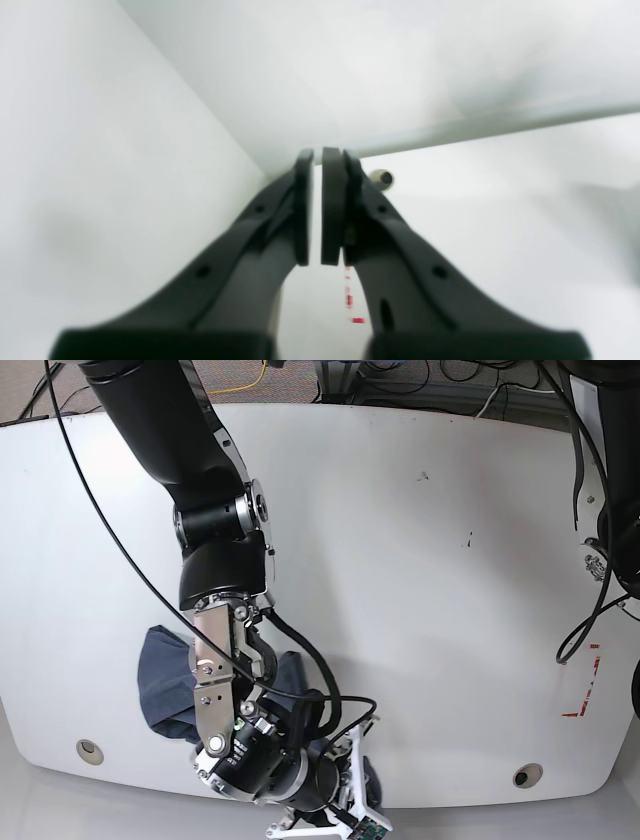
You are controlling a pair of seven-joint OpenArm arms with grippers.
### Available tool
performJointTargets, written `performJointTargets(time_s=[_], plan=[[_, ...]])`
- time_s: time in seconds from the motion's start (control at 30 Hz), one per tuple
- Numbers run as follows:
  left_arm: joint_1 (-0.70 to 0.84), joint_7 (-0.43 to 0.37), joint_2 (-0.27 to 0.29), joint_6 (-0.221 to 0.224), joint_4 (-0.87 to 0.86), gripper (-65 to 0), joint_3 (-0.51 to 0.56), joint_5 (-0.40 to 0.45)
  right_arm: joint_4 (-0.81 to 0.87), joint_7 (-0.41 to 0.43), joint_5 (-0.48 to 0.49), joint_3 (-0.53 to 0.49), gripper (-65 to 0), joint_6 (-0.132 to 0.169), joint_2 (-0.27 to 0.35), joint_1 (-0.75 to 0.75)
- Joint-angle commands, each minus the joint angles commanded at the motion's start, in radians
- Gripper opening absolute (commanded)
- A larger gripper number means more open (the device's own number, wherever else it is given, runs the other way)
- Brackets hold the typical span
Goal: Layout the t-shirt on the table in an organized manner, then fold the t-shirt properly
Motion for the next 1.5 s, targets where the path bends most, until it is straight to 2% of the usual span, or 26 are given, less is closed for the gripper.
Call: performJointTargets(time_s=[0.13,0.3,0.4,0.53,0.63,0.7,0.93,1.03,1.3,1.4,1.5], plan=[[0.000,0.000,-0.023,0.000,-0.002,-63.5,0.000,0.000,0.000,0.002,0.055,0.000,-65.0,0.000,0.000,0.009],[0.017,0.000,-0.040,0.000,-0.003,-63.5,0.000,0.000,0.003,0.002,0.018,0.005,-65.0,0.000,0.000,0.018],[0.048,-0.002,-0.040,0.000,-0.003,-63.5,0.000,0.000,0.008,0.002,-0.003,0.068,-65.0,0.000,0.000,0.017],[0.068,-0.002,-0.026,0.000,0.003,-63.5,0.005,-0.002,0.009,0.002,-0.012,0.219,-65.0,0.000,0.001,0.018],[0.072,-0.002,0.006,0.000,0.003,-63.5,0.003,-0.002,0.009,0.002,-0.012,0.281,-65.0,0.000,0.063,0.009],[0.091,-0.002,0.023,0.000,0.003,-63.5,0.003,-0.002,0.012,0.002,-0.009,0.302,-65.0,0.000,0.130,-0.021],[0.186,-0.002,0.071,0.000,0.026,-63.5,0.006,-0.002,0.035,0.003,-0.006,0.414,-65.0,0.000,0.274,-0.133],[0.247,-0.002,0.114,0.000,0.051,-63.5,0.006,-0.002,0.035,0.008,-0.006,0.439,-65.0,0.000,0.345,-0.180],[0.450,-0.002,0.224,0.000,0.118,-63.2,0.006,-0.002,0.055,0.104,-0.006,0.488,-65.0,0.000,0.471,-0.327],[0.514,-0.002,0.269,0.000,0.121,-63.1,0.017,-0.002,0.057,0.121,-0.006,0.488,-65.0,0.000,0.497,-0.379],[0.582,-0.003,0.308,0.000,0.121,-60.0,0.032,-0.002,0.074,0.138,-0.006,0.496,-65.0,0.000,0.508,-0.430]])
